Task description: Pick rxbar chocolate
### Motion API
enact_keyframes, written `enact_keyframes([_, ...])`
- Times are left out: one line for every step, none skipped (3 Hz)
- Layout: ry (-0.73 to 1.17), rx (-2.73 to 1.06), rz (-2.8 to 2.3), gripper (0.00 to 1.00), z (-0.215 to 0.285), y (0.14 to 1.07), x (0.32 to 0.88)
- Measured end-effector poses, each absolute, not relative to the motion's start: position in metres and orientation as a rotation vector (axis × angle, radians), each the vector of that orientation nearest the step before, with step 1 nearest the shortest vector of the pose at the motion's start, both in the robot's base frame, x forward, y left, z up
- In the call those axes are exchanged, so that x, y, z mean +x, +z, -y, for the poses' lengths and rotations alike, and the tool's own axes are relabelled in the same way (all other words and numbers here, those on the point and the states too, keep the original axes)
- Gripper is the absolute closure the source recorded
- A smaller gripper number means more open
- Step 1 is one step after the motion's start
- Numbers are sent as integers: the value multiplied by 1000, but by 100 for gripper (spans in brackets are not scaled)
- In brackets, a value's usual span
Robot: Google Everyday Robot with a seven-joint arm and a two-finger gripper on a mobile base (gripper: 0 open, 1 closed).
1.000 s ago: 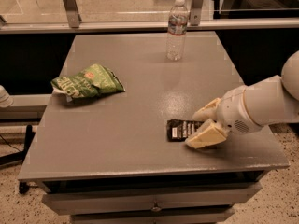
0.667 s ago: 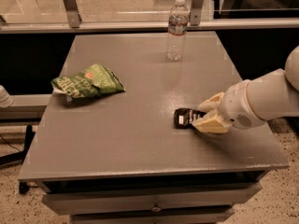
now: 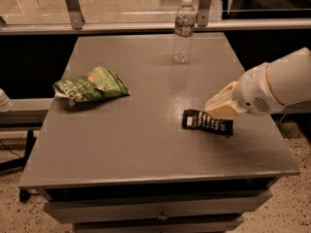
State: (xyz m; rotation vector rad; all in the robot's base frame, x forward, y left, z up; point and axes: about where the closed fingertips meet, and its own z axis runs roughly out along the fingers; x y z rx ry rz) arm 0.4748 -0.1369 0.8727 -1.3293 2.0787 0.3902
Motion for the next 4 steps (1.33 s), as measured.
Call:
enact_keyframes([414,-1301,-2058,100,135,898,480])
enact_keyframes([408,-1317,-2074,84,134,896,476])
enact_keyframes([402,-1336,-2116,61,140,878,470])
enact_keyframes([395,-1350,-2134,36,143,863,468])
